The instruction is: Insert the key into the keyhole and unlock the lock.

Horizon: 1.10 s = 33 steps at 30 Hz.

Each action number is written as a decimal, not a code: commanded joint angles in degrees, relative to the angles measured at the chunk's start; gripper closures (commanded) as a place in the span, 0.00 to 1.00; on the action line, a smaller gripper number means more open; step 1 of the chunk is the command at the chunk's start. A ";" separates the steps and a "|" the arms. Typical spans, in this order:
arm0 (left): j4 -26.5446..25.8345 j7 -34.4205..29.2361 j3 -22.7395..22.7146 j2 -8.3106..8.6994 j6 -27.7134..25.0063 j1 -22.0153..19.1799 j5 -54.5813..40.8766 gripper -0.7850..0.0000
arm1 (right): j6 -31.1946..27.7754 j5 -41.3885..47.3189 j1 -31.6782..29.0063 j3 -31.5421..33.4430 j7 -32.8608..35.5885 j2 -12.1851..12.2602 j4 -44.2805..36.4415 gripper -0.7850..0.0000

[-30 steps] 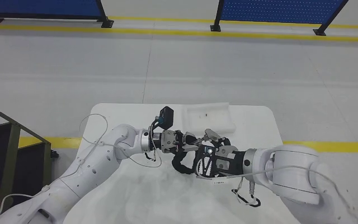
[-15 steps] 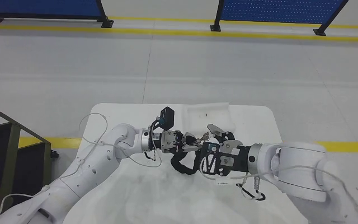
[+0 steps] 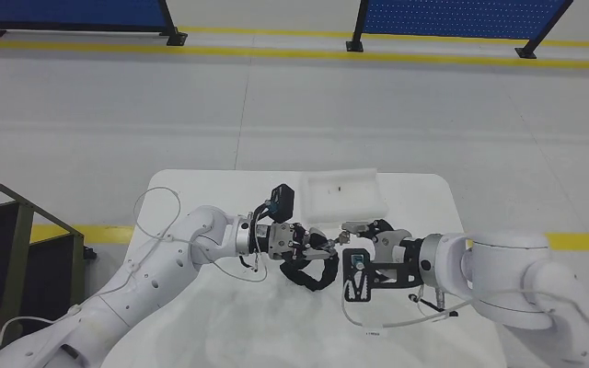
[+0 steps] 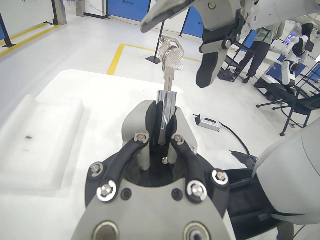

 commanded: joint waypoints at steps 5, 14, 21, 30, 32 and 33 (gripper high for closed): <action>-0.40 -0.55 0.83 0.20 0.00 -0.30 -0.79 1.00 | 0.00 2.20 2.20 -1.18 -0.01 2.42 -0.31 0.75; -1.30 -1.54 2.33 0.41 0.00 -1.10 -2.06 1.00 | -0.04 4.57 5.00 -4.01 -0.05 4.01 -0.13 0.77; -1.75 -1.63 3.49 0.51 0.00 -1.70 -2.97 1.00 | 0.59 5.94 6.68 -5.56 -0.19 4.11 0.39 1.00; -1.95 -0.68 4.56 0.67 0.00 -2.30 -2.82 1.00 | 9.58 10.84 6.26 -5.26 -2.19 3.69 2.99 1.00; -1.94 -0.23 4.65 0.71 0.00 -2.44 -2.32 1.00 | 12.01 13.45 6.07 -5.23 -2.48 3.57 3.99 1.00; -1.94 0.05 4.64 0.73 0.00 -2.51 -1.94 1.00 | 13.30 14.69 6.02 -5.21 -2.42 3.51 4.51 1.00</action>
